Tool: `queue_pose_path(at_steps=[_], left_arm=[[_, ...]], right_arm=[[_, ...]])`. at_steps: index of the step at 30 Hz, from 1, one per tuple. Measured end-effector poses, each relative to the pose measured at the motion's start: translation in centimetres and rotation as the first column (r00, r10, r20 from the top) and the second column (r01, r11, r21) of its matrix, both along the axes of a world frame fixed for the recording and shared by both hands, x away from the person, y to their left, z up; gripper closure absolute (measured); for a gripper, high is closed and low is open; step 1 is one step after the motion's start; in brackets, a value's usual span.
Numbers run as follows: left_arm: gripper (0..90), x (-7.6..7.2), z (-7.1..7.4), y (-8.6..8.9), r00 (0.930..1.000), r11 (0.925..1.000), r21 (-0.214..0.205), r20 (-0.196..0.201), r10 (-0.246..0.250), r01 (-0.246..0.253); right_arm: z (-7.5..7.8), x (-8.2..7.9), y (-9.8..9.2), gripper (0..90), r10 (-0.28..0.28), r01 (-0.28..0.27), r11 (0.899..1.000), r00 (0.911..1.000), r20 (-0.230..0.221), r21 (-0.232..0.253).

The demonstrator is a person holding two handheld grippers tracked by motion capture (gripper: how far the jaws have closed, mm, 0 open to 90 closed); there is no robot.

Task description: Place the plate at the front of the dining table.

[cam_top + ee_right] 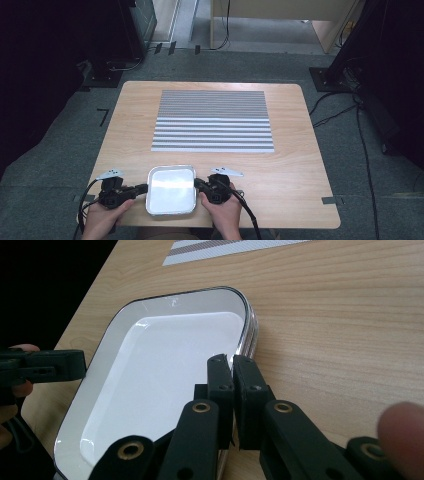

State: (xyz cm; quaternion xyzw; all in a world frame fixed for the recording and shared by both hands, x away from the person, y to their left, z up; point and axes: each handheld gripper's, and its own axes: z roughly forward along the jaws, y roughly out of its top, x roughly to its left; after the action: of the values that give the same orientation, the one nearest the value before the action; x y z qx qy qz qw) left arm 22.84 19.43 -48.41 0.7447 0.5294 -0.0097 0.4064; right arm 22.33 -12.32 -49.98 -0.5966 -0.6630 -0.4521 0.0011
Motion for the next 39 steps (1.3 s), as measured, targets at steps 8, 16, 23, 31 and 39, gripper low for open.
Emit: queue_pose_path(at_steps=[8,16,23,31,39], left_arm=[[88.3,0.1,-0.1,0.0,1.0,1.0,-0.006,-0.004,0.005,-0.005],[86.5,0.2,0.0,0.1,0.9998,0.9998,-0.008,-0.002,0.018,-0.018],[84.8,0.1,0.4,0.1,0.9997,0.9995,-0.025,0.008,0.021,-0.021],[79.5,0.1,0.2,-1.5,0.9998,0.9996,-0.021,-0.007,-0.021,0.02],[77.4,0.1,-0.3,-3.3,0.9995,0.9959,0.088,-0.025,-0.019,0.021]], right_arm=[[-0.3,-0.4,-0.4,89.6,-0.042,0.043,0.996,0.9991,-0.008,0.074],[0.3,-0.8,-0.8,89.8,-0.072,0.069,0.992,0.9972,0.02,0.109],[0.6,-1.1,-1.7,89.9,-0.102,0.098,0.989,0.9943,0.032,0.111],[0.7,-1.4,-1.9,89.3,-0.096,0.092,0.994,0.9931,0.068,0.064],[0.9,-1.9,-1.3,86.5,-0.072,0.074,0.997,0.9921,0.103,-0.022]])
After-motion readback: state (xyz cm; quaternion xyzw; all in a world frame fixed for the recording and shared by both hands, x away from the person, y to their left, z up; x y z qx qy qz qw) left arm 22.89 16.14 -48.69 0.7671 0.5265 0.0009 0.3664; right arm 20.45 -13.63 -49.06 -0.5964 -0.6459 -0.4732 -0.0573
